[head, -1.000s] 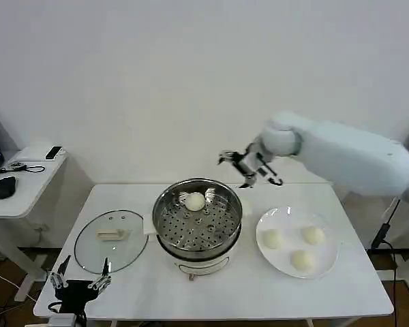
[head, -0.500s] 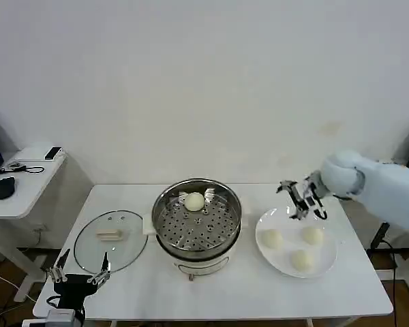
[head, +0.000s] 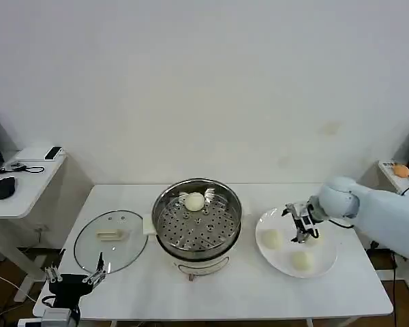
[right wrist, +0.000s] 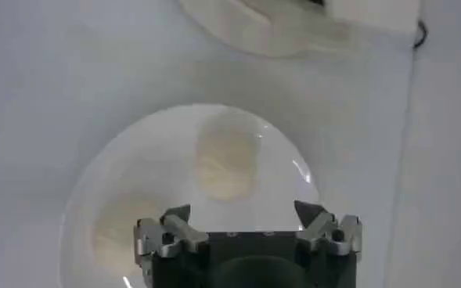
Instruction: Take steamed baozi put them in steamer then cover it.
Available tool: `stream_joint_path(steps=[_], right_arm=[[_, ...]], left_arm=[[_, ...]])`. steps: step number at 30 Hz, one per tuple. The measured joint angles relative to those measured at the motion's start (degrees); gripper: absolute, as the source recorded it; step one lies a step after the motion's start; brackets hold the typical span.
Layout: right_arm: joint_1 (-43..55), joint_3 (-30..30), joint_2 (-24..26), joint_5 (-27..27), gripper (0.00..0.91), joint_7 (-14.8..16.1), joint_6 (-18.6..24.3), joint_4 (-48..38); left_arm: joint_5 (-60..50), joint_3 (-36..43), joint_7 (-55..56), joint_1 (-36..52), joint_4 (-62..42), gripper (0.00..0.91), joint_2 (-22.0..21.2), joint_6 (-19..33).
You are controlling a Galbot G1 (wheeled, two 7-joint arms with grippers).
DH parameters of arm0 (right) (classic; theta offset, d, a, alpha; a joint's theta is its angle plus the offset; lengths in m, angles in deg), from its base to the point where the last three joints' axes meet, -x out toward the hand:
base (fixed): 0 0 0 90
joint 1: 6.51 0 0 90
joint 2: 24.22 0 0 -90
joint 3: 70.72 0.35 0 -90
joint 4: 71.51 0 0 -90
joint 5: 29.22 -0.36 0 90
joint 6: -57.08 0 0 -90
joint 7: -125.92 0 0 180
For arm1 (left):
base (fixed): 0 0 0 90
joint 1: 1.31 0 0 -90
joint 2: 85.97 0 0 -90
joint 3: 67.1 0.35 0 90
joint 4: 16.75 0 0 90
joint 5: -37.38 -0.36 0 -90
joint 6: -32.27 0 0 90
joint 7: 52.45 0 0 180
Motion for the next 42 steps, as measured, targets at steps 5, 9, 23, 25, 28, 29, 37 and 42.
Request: stream_joint_path(steps=[5,9,23,25,28,29,37,42], right_arm=[[-2.5,1.6,-2.4,0.3,0.907,-0.4,-0.4,-2.6],[-4.1,2.6,-4.3,0.8,0.907,-0.5,-0.6,-4.6],[-7.3,5.0,-8.2,3.3,0.766,-0.8,-1.8,-9.3],[-7.5,5.3,-8.5,3.3,0.736,-0.8,-1.9,-9.6],[-7.6,5.5,-8.8,3.4,0.695,-0.6,-2.1,-9.9],[-7.7,5.6,-8.8,3.4,0.685,-0.5,-2.2,-9.9],[-7.4,5.6,-8.5,3.4,0.675,0.2,-2.8,-9.6],[-5.2,5.1,-6.8,2.4,0.675,1.0,-2.9,-7.8]], left_arm=[[0.2,-0.2,0.0,0.1,-0.3,0.907,0.0,0.0],[0.3,-0.4,-0.1,0.2,-0.6,0.907,0.0,0.0],[0.7,-0.6,-0.2,0.7,-1.0,0.907,0.0,-0.1],[0.7,-0.7,-0.2,0.7,-1.0,0.907,0.0,-0.1],[0.7,-0.7,-0.2,0.7,-1.0,0.907,-0.1,-0.1],[0.7,-0.7,-0.2,0.7,-0.9,0.907,-0.1,-0.1],[0.7,-0.6,-0.1,0.3,-0.2,0.907,-0.3,-0.1],[0.8,-0.6,-0.1,0.1,0.1,0.907,-0.2,-0.2]])
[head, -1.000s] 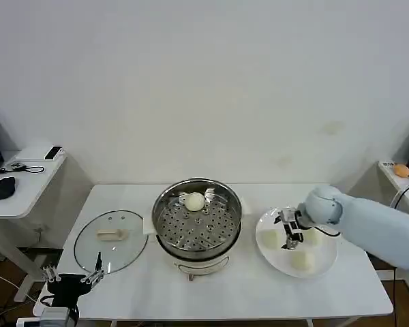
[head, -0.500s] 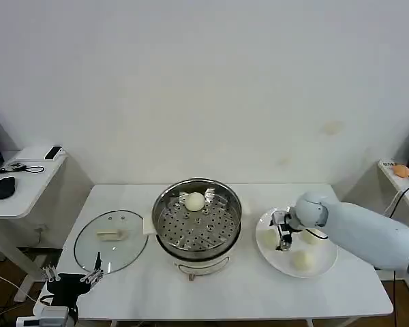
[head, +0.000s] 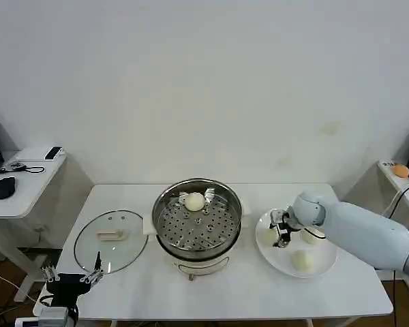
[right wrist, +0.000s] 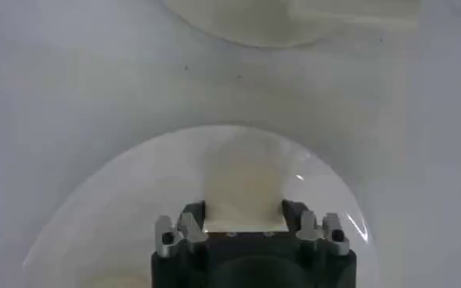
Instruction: Take steamed baozi put them in steamer then cover it.
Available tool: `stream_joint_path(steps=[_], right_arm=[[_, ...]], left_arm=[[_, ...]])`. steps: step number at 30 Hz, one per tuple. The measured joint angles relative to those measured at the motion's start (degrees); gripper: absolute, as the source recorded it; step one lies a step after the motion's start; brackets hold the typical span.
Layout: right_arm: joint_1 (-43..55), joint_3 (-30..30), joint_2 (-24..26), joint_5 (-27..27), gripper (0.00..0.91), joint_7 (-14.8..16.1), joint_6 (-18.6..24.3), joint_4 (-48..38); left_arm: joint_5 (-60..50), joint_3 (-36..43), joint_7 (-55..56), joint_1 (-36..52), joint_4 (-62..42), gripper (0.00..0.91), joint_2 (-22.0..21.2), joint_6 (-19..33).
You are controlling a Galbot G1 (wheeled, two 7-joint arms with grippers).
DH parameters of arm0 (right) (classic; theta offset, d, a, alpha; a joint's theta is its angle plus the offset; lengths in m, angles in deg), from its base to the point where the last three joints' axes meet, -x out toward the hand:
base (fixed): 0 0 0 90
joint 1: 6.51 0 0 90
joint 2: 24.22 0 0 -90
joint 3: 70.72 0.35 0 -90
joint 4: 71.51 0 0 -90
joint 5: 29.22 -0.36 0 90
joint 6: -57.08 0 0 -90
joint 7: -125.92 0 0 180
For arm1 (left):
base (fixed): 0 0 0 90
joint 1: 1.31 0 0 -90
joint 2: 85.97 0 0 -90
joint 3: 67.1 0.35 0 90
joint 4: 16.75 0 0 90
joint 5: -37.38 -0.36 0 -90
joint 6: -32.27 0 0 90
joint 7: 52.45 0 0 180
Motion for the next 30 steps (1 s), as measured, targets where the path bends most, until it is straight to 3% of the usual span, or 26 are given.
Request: stream_joint_path(steps=[8,16,23,30], right_arm=[[6.8,-0.4,3.3,-3.0,0.685,0.9,-0.6,3.3],[17.4,-3.5,2.9,-8.3,0.695,0.3,-2.5,7.4],[24.7,-7.3,-1.6,-15.2,0.695,-1.5,-6.0,11.1],[27.1,-9.8,-10.0,-22.9,0.695,-4.9,-10.8,11.1]], left_arm=[[0.3,0.2,0.0,0.7,0.0,0.907,0.4,-0.1],[0.3,0.5,-0.1,1.2,0.2,0.907,0.5,-0.2],[0.4,0.2,-0.1,2.0,0.0,0.907,0.7,-0.3],[0.5,0.0,-0.1,2.9,-1.0,0.907,0.5,-0.3]])
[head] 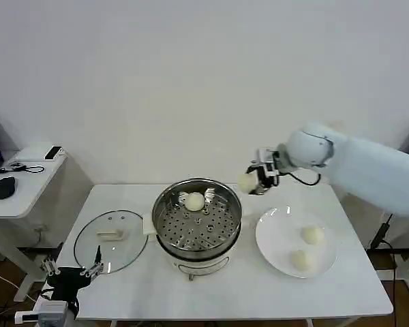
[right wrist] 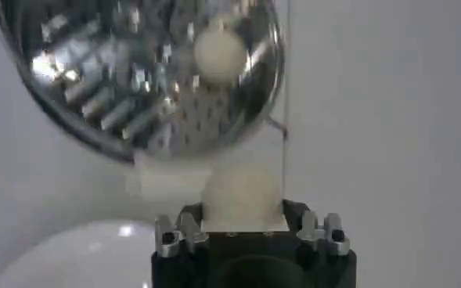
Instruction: Take steamed baozi put them in steamer then cover it.
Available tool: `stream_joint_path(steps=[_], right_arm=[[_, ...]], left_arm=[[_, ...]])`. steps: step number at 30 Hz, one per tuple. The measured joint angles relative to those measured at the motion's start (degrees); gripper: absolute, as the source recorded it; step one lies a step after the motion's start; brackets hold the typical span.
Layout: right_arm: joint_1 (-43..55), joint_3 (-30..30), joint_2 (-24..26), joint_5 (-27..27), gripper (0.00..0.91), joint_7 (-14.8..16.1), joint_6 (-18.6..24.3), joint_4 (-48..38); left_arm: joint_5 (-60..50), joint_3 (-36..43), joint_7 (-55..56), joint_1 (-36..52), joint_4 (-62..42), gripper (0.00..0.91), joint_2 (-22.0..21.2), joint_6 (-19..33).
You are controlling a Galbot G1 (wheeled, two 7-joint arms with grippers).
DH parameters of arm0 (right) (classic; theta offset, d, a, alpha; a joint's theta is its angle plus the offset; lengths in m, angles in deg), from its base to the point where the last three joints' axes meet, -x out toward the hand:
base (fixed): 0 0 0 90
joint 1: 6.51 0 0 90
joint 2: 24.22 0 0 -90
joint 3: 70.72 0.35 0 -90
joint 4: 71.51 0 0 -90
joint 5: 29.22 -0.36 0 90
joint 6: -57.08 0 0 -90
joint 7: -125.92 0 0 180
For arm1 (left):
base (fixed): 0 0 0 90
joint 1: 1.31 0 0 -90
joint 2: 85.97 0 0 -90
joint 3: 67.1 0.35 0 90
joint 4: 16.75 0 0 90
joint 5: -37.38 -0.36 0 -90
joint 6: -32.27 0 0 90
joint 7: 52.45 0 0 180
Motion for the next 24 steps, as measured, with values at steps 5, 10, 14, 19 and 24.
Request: stream_joint_path(steps=[5,10,14,19,24], right_arm=[[-0.5,-1.4,-7.3,-4.3,0.695,-2.5,-3.4,-2.3],[-2.2,-2.5,-13.4,-7.0,0.695,-4.6,-6.3,-4.9],[-3.5,-2.9,-16.9,-8.3,0.695,-5.6,-7.8,-6.8],[-5.0,-3.2,-19.9,-9.1,0.695,-6.6,-8.8,-9.0],[-6.3,-3.2,-22.1,-9.2,0.705,-7.0,-9.4,-10.9]], left_arm=[[0.0,-0.4,0.0,0.3,-0.1,0.907,-0.1,0.0],[0.0,-0.6,0.0,0.4,0.0,0.907,-0.2,0.1],[-0.1,-0.6,0.0,0.4,0.0,0.907,-0.3,0.1],[-0.2,-0.5,0.0,0.6,-0.1,0.907,-0.5,0.2],[-0.3,-0.3,0.0,0.7,-0.3,0.907,-0.7,0.2]])
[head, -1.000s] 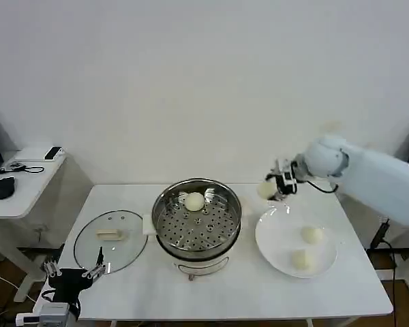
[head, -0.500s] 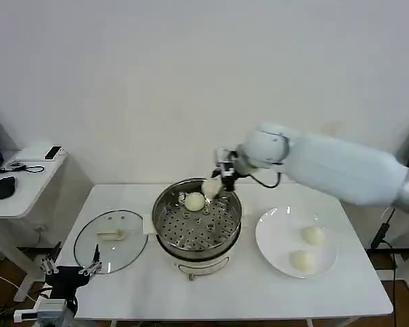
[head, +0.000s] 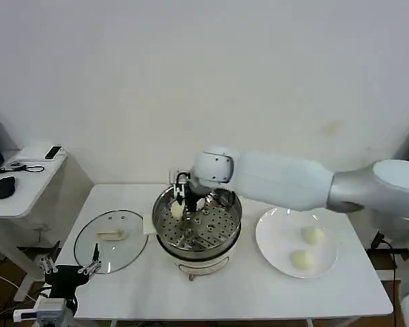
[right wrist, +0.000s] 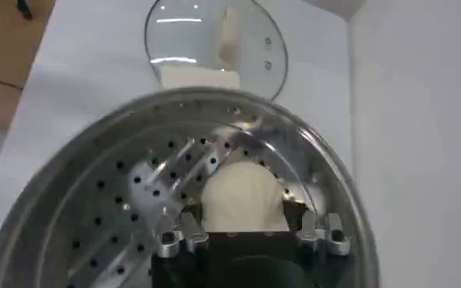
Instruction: Take steamed baozi put them in steamer then cover it.
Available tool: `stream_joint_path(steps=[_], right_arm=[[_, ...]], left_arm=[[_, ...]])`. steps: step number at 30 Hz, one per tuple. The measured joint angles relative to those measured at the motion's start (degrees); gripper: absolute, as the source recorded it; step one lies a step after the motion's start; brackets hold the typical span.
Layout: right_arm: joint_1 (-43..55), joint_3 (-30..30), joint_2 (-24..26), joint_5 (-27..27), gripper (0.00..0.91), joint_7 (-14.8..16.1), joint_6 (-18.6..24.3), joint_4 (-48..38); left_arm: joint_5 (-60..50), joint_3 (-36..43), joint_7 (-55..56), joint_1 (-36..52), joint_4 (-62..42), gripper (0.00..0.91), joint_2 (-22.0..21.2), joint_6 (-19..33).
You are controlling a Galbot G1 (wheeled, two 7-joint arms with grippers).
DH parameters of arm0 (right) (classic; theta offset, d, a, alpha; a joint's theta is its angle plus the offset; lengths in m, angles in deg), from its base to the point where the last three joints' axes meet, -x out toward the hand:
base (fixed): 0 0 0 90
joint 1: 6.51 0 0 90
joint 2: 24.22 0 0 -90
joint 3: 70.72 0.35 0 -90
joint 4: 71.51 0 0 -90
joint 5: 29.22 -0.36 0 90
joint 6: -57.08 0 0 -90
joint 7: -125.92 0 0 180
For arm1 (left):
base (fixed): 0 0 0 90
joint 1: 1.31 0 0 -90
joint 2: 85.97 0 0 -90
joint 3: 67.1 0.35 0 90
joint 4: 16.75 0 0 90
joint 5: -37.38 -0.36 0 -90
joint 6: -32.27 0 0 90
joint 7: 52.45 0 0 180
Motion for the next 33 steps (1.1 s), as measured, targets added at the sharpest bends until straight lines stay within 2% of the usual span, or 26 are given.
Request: stream_joint_path(steps=[8,10,11,21,26,33], right_arm=[[-1.2,-0.1,-1.5,-0.6,0.705,-0.4,-0.9,-1.4],[-1.3,-0.1,-1.6,-0.8,0.867,-0.5,-1.0,-1.4],[-1.3,-0.1,-1.7,-0.9,0.907,-0.6,-1.1,-1.5],[0.4,0.5,-0.1,-2.0,0.907,-0.4,-1.4,0.5],[2.5,1.7,3.4,-1.4,0.907,0.5,-1.2,3.1],[4.2,3.2,13.0,2.0,0.907,4.0,0.4,8.6]], left_arm=[[-0.1,0.1,0.0,0.0,0.0,0.907,-0.1,0.0],[-0.1,0.2,0.0,0.0,0.0,0.907,-0.1,0.0],[-0.1,0.2,0.0,0.0,0.0,0.907,-0.1,0.0],[-0.3,0.6,0.0,-0.2,0.3,0.907,-0.1,0.0],[-0.3,0.8,-0.1,-0.2,0.6,0.907,0.1,-0.1],[-0.3,1.4,-0.4,-0.2,0.6,0.907,0.4,-0.4]])
